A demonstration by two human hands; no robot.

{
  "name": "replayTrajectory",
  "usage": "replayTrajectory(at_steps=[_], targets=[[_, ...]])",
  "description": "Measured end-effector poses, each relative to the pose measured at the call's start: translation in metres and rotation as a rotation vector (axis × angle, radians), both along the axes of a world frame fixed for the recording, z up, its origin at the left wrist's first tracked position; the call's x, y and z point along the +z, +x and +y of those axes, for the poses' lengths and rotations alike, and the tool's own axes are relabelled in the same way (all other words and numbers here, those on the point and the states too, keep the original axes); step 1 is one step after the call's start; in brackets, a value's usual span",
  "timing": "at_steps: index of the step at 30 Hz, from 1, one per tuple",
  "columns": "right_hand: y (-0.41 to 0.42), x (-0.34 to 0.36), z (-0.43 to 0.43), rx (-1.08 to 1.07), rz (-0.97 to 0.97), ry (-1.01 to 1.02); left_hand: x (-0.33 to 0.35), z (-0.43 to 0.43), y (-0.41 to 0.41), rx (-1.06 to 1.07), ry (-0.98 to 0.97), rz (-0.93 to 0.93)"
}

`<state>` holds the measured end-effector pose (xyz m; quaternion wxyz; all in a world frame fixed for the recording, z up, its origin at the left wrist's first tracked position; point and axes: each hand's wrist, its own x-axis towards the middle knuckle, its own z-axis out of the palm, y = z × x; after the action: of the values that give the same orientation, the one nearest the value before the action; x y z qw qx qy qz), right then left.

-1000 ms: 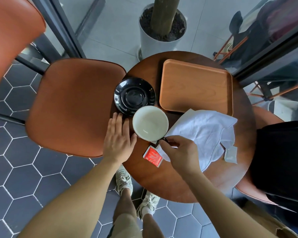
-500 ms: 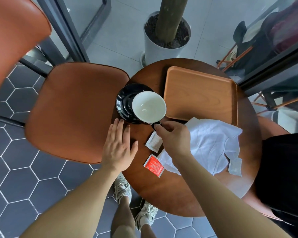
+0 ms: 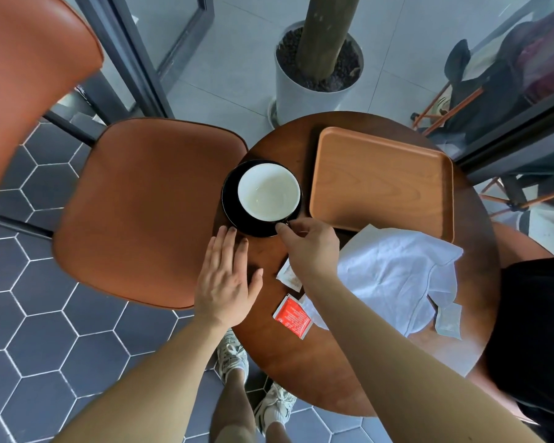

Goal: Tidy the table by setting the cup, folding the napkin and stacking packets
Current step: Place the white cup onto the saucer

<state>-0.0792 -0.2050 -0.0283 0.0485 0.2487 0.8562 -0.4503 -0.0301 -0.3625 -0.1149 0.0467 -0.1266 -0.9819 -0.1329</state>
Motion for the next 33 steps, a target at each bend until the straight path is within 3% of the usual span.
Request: replayTrajectory(at_steps=[11, 18, 20, 22, 25, 29, 33], targets=[[-0.004, -0.002, -0.005, 0.078, 0.004, 0.022, -0.007, -0.001, -0.001, -0.001, 0.020, 0.002], [0.010, 0.007, 0.017, 0.251, 0.005, 0.041, -0.005, -0.001, -0.001, -0.003, 0.002, -0.009], [0.026, 0.008, 0.043, 0.313, 0.106, 0.186, -0.004, -0.001, 0.000, -0.004, -0.009, -0.024], [0.044, 0.005, 0.075, 0.422, 0.220, 0.493, -0.004, -0.001, -0.001, 0.001, -0.020, -0.043], [0.063, -0.006, 0.115, 0.610, 0.141, 0.822, -0.004, -0.002, -0.001, 0.003, -0.031, -0.052], [0.080, -0.032, 0.138, 0.717, -0.102, 0.862, -0.006, -0.001, -0.001, 0.005, -0.058, -0.050], [0.097, -0.057, 0.140, 0.698, -0.154, 0.817, -0.007, -0.001, -0.001, 0.005, -0.059, -0.039]])
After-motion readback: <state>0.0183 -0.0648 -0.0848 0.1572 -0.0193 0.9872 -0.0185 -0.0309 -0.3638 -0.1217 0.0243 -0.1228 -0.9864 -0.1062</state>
